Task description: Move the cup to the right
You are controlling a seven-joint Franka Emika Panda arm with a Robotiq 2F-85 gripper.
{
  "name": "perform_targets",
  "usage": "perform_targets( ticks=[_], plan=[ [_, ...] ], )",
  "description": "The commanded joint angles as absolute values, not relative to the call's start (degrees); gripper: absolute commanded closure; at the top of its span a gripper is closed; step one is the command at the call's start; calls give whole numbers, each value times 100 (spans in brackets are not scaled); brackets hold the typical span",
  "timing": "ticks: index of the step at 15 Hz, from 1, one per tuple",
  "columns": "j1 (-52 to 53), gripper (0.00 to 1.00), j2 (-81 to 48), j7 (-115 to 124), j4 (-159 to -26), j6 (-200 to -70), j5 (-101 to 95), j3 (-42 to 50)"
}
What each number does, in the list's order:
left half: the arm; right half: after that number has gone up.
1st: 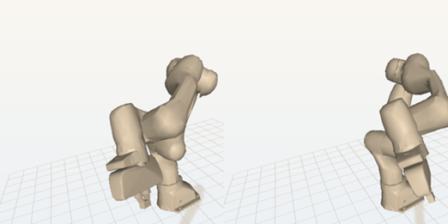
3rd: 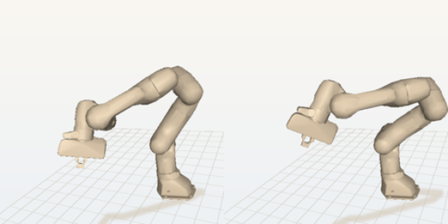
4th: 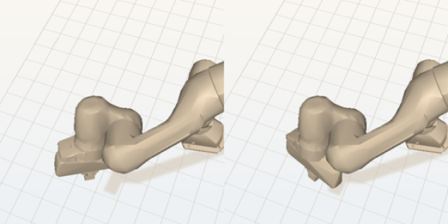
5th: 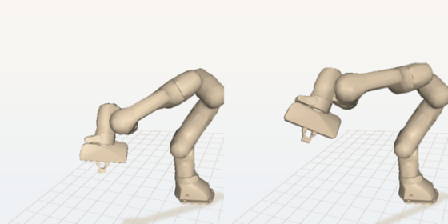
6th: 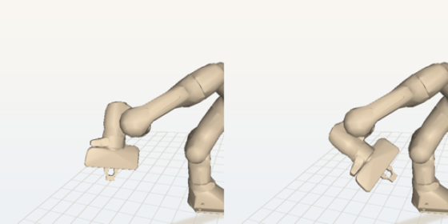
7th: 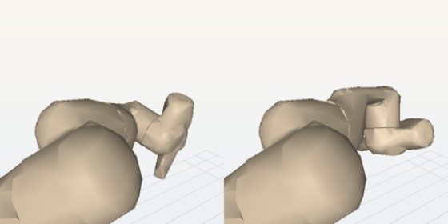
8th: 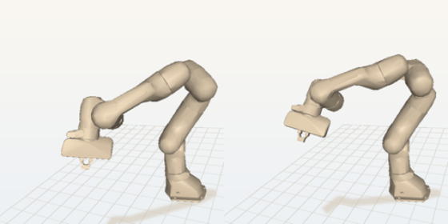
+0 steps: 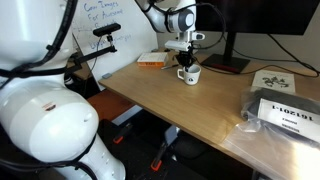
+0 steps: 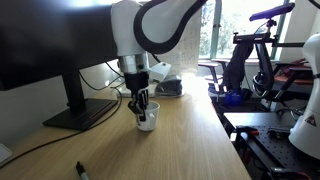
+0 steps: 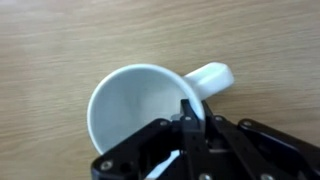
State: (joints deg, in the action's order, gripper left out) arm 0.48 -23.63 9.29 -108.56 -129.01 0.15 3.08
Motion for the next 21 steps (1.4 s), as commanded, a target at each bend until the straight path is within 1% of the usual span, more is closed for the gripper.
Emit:
perform_targets(
  ticks=[1,4,8,16,21],
  plan=[
    [99,97,-2091,1430,-11040,-13069,-243,547],
    [54,97,-1896,1790,-11157,-13080,-483,789],
    [-192,97,-1741,1850,-11380,-13061,-346,943],
    [-498,97,-1878,1775,-11654,-13646,-356,1118],
    [-397,97,-1983,1941,-11733,-13902,-493,1167]
  ],
)
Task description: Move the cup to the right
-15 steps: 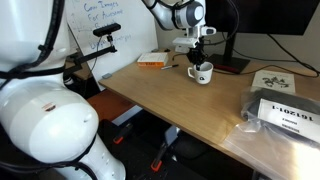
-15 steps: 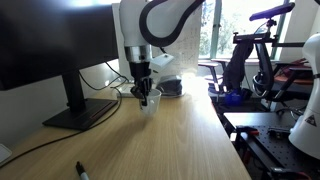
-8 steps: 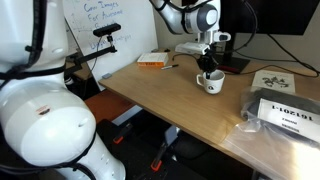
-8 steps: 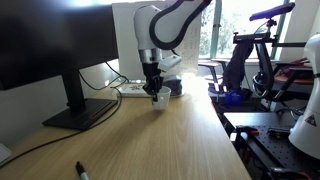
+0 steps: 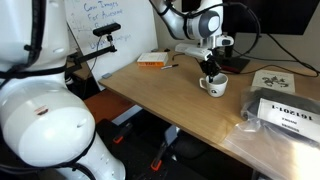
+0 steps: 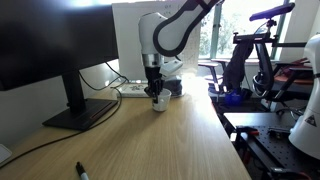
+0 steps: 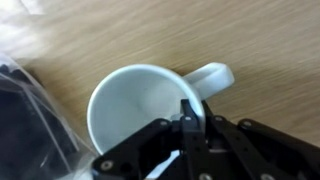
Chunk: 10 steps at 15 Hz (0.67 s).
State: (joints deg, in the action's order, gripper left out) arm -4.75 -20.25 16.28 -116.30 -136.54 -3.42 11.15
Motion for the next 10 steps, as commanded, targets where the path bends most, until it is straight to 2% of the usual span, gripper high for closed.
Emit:
perform_targets(
  ticks=[1,2,4,10],
  plan=[
    [-389,64,-1975,1981,-11731,-13919,-498,1173],
    [-360,62,-1958,2080,-11760,-13974,-553,1193],
    [-317,49,-1922,2209,-11793,-14084,-671,1227],
    [-282,4,-1320,2150,-11985,-13912,-545,1070]
  ],
)
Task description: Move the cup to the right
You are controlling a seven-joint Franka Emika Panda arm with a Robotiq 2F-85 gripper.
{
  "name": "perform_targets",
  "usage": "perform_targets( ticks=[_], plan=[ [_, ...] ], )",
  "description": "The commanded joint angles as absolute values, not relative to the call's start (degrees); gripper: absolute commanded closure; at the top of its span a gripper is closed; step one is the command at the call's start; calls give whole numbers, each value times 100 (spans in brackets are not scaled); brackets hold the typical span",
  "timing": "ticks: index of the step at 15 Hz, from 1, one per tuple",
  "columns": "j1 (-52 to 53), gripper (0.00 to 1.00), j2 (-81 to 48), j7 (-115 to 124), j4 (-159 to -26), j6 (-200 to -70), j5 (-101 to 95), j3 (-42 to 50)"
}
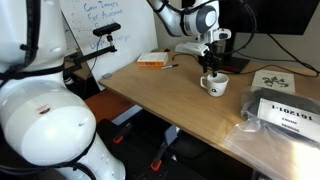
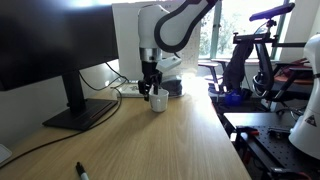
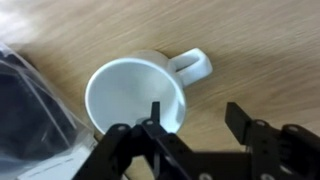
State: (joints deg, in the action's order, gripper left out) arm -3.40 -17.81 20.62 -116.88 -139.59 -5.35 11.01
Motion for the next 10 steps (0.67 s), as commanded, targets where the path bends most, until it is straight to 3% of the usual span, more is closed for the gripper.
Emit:
perform_targets(
  ticks=[1,10],
  plan=[
    [-247,0,-1138,2161,-12043,-13839,-553,1042],
    [-121,0,259,3141,-12421,-12838,-1681,548]
  ],
)
